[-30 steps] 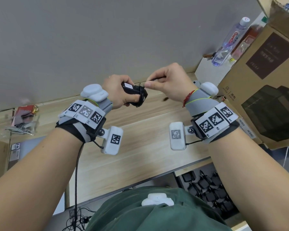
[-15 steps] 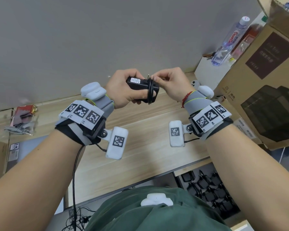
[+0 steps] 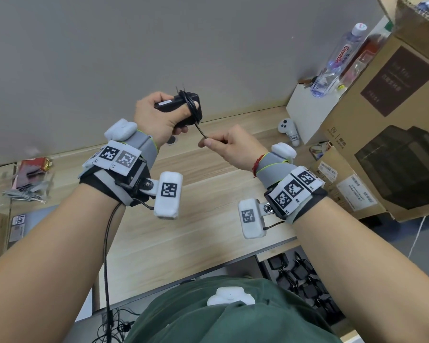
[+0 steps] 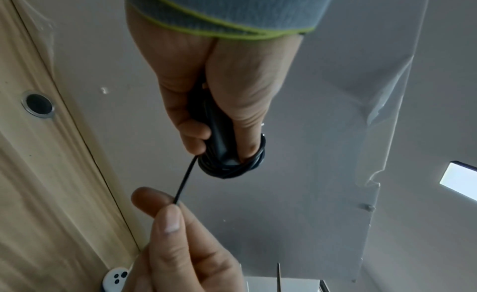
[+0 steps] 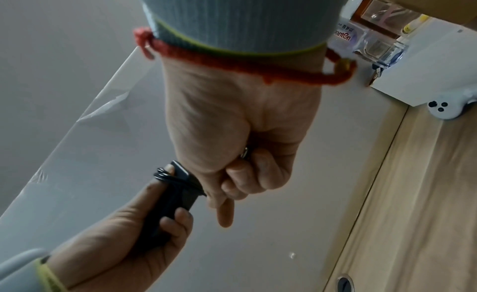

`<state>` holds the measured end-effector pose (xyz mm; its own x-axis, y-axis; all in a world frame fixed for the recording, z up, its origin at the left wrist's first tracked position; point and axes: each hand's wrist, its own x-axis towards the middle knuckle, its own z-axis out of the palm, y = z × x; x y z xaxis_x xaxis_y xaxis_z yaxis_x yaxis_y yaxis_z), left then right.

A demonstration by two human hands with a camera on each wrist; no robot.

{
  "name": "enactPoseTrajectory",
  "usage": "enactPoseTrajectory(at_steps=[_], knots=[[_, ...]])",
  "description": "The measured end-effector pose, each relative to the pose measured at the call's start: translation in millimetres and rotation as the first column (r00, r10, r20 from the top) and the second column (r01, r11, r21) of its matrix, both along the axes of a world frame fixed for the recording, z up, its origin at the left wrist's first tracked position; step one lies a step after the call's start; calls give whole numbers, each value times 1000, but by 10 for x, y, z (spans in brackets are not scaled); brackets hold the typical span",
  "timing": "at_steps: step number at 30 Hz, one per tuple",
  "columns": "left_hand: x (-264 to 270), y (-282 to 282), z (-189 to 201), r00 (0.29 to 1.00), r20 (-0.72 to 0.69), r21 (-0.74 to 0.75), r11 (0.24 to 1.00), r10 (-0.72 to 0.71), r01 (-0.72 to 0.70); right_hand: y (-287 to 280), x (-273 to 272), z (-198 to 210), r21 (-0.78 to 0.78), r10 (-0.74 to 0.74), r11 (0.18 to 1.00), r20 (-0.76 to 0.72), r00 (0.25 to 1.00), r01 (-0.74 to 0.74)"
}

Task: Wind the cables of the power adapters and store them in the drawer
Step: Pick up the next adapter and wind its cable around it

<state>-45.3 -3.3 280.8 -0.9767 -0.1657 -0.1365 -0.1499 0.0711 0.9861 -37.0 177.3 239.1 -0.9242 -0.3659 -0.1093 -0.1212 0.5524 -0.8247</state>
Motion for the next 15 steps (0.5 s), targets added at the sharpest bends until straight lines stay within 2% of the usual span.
enactPoseTrajectory(at_steps=[4, 6, 10, 15], knots=[[-37, -11, -87, 999, 26, -70, 997, 23, -22, -69, 34, 108, 82, 29, 996, -36, 999, -26], [-35, 8, -127, 999, 29, -119, 993, 15, -11, -95, 32, 158, 71, 2, 997, -66, 998, 3], [-32, 5, -208, 999, 43, -212, 977, 0, 9, -121, 14, 184, -207, -72, 976, -4, 997, 69], [-15, 2, -219, 997, 43, -241, 968, -65, 73, -114, 49, 207, -369, -28, 928, 45, 999, 43]])
